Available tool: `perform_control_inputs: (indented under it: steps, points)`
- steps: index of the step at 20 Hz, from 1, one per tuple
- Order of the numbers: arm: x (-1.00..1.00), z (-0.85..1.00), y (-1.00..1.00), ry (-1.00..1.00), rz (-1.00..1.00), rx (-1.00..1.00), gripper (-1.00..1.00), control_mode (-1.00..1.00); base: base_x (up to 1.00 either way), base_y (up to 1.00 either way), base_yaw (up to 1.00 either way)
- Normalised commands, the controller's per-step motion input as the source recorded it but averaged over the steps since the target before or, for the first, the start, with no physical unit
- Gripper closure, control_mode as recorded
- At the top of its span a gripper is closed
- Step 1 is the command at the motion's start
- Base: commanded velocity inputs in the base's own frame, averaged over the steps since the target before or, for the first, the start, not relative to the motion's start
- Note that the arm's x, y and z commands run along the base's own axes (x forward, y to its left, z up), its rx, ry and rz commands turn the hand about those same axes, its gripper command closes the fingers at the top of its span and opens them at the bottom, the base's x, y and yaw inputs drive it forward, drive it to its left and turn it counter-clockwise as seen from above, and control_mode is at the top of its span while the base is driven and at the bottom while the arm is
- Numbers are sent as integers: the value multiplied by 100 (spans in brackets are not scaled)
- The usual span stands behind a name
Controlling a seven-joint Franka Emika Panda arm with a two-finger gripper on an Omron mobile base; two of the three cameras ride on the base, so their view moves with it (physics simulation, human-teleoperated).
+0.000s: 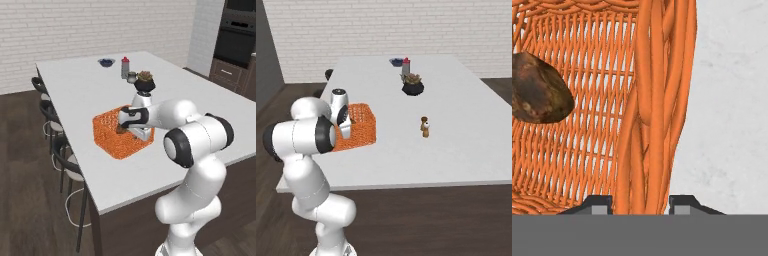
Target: Open the cabinet, pick up the bread from the cabinet and place it in the basket. Then move the basket to the dining counter.
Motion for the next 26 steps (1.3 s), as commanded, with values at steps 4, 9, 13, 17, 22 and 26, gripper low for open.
perform_control_inputs:
  steps: [4, 9, 13, 17, 22, 26]
  points:
    - [-6, -41, -15, -1, 3, 0, 100, -100, 0, 0, 0]
    - [-32, 5, -44, -6, 6, 0, -100, -100, 0, 0, 0]
    - [-11, 52, -14, -3, 8, 0, -100, -100, 0, 0, 0]
    - [-11, 76, 0, -3, 12, 0, -100, -100, 0, 0, 0]
    - [-88, 50, 0, -9, 25, -3, -100, -100, 0, 0, 0]
    - [-100, 0, 0, -20, 37, -12, -100, -100, 0, 0, 0]
